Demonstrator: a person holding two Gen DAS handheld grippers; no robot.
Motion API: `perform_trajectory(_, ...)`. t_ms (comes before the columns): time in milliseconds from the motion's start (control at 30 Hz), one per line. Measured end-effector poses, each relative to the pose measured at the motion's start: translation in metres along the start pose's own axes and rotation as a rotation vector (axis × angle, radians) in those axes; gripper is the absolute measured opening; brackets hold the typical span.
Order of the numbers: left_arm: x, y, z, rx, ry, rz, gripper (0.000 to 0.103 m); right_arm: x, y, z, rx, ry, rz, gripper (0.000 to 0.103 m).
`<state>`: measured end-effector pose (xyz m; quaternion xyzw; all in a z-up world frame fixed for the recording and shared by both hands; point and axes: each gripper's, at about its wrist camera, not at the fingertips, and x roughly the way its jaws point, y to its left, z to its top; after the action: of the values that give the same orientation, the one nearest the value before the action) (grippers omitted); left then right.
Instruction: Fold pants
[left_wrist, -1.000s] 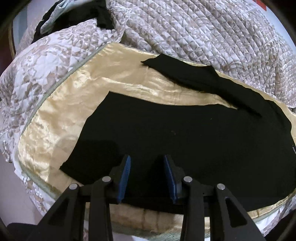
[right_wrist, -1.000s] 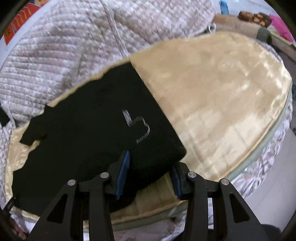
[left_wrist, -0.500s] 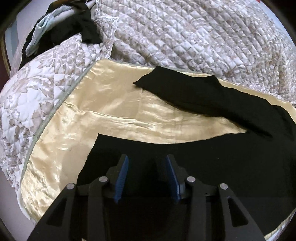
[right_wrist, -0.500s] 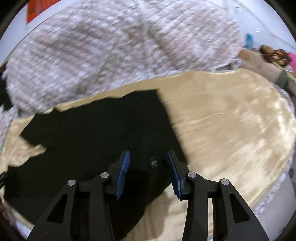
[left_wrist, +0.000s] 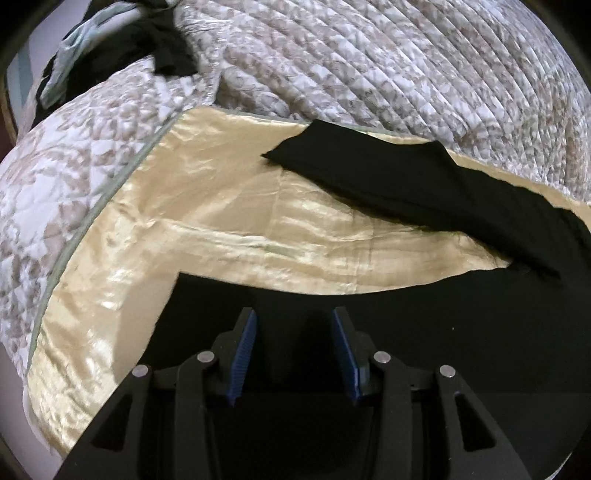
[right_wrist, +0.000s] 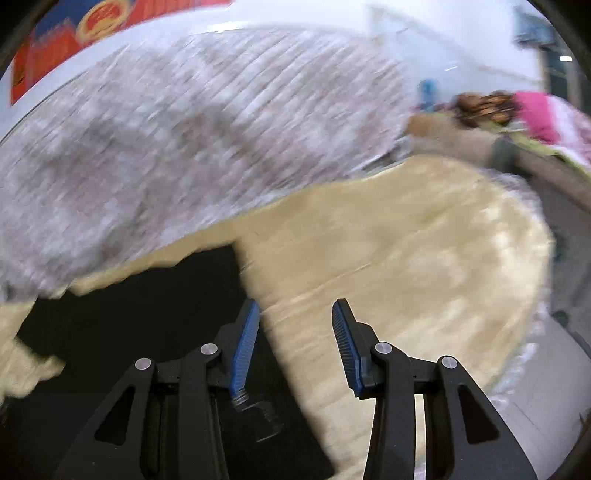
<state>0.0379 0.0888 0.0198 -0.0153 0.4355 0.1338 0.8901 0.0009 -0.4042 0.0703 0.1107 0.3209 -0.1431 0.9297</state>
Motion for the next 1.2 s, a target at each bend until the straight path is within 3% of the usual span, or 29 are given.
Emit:
perform_trajectory(100, 0.011, 0.002, -0.002, -0.005, 0.030, 0.014, 0.046, 0.028, 0.027, -0.017, -0.078, 0.123, 0.123, 0.042)
perform_trajectory(233, 0.006, 0.009, 0.002, -0.030, 0.034, 0.028, 0.046, 0.071, 0.041, -0.036, -0.119, 0.312, 0.139, 0.042)
perform_trajectory(333, -0.002, 0.008, 0.007, -0.043, 0.031, 0.004, 0.047, 0.066, 0.044, -0.031, -0.130, 0.286, 0.143, 0.042)
perform_trajectory(467, -0.013, -0.015, 0.027, 0.005, -0.001, -0.101, 0.056, 0.058, 0.058, -0.016, -0.147, 0.261, 0.240, 0.042)
perform_trajectory(600, -0.012, -0.045, 0.060, 0.073, -0.040, -0.202, 0.062, 0.064, 0.094, 0.004, -0.234, 0.254, 0.328, 0.061)
perform_trajectory(767, 0.014, -0.072, 0.109, 0.149, -0.073, -0.252, 0.066, 0.082, 0.132, 0.028, -0.318, 0.233, 0.421, 0.061)
perform_trajectory(1000, 0.078, -0.086, 0.165, 0.159, -0.063, -0.230, 0.069, 0.147, 0.150, 0.062, -0.289, 0.287, 0.425, 0.061)
perform_trajectory(1200, 0.129, -0.109, 0.194, 0.196, -0.038, -0.211, 0.073, 0.205, 0.161, 0.078, -0.261, 0.335, 0.410, 0.061)
